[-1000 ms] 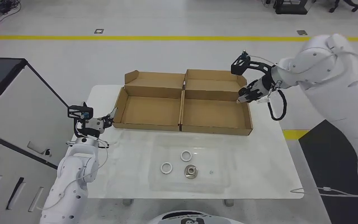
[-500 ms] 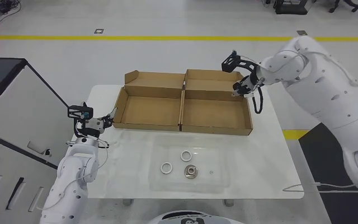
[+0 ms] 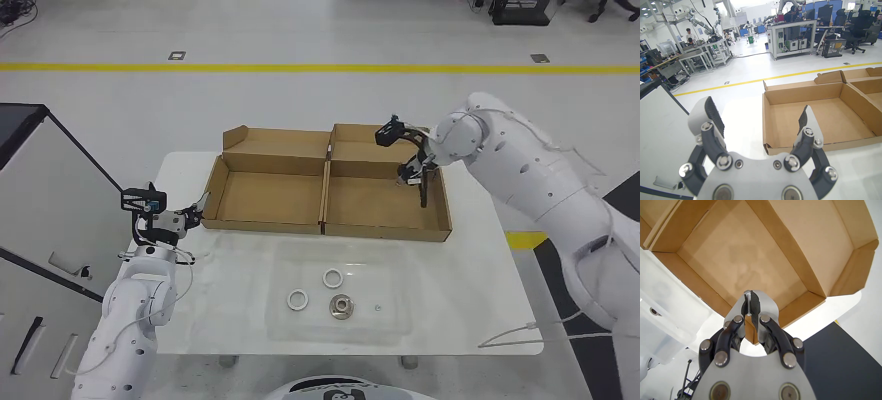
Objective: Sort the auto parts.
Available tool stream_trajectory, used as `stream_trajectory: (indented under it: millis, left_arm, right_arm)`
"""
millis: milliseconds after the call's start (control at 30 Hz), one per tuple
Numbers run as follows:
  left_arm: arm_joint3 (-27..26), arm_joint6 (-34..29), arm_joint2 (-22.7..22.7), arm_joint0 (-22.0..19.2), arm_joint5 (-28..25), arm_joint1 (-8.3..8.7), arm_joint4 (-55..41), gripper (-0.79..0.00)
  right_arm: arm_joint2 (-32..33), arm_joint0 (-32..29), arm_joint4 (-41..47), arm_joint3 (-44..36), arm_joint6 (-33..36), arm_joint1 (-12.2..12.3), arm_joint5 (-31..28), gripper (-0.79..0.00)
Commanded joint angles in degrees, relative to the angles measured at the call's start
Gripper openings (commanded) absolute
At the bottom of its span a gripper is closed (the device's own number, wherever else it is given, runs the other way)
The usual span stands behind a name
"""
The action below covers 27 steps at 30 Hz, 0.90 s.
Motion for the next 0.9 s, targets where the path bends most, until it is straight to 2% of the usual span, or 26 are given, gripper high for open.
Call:
stream_trajectory:
  millis: [0, 433, 867]
  left_arm:
    - [0.0, 0.0, 0.0, 0.0, 0.0, 0.00, 0.0, 0.000]
    - [0.0, 0.0, 0.0, 0.0, 0.0, 0.00, 0.0, 0.000]
    - [0.0, 0.0, 0.0, 0.0, 0.0, 0.00, 0.0, 0.000]
  right_arm:
    - [-0.6, 0.0, 0.1, 2.2, -0.6, -1.2, -0.5, -0.785]
    - [-3.2, -0.8, -0.6, 11.5, -2.6, -6.8, -2.7, -0.785]
    - [-4.7, -0.3, -3.9, 17.7, 1.4, -11.1, 2.2, -0.785]
